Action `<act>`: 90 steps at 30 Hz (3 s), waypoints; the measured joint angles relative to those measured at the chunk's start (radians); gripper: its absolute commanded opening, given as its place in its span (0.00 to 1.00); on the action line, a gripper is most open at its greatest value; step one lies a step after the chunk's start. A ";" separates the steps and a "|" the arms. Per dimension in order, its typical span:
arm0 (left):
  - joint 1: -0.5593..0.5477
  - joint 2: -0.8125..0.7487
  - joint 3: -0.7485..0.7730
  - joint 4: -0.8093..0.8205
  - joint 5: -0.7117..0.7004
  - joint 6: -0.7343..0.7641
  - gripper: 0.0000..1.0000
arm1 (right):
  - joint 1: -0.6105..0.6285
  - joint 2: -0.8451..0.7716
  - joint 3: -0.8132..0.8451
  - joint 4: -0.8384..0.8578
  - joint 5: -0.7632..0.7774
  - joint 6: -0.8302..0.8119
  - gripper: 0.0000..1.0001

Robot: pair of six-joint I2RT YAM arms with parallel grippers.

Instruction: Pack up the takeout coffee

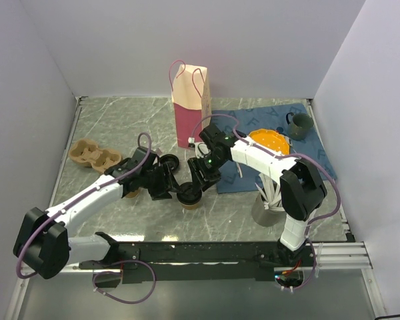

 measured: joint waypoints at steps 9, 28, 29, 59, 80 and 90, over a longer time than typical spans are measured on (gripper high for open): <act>-0.009 0.011 -0.021 0.056 0.002 -0.031 0.49 | -0.008 -0.002 -0.063 0.076 -0.028 0.031 0.46; -0.013 0.060 0.037 0.027 -0.027 0.007 0.58 | -0.015 -0.002 -0.074 0.138 -0.075 -0.043 0.43; -0.013 0.066 0.042 0.027 -0.027 0.013 0.58 | -0.014 0.000 -0.070 0.137 -0.076 -0.048 0.44; -0.011 0.064 0.074 -0.049 -0.054 0.082 0.59 | -0.014 0.098 0.067 0.055 -0.101 -0.142 0.48; -0.009 0.077 0.068 -0.021 -0.070 0.093 0.59 | -0.050 -0.111 -0.127 0.145 -0.105 0.153 0.44; -0.008 0.008 -0.003 0.010 -0.070 0.029 0.58 | -0.050 -0.267 -0.298 0.297 -0.022 0.420 0.40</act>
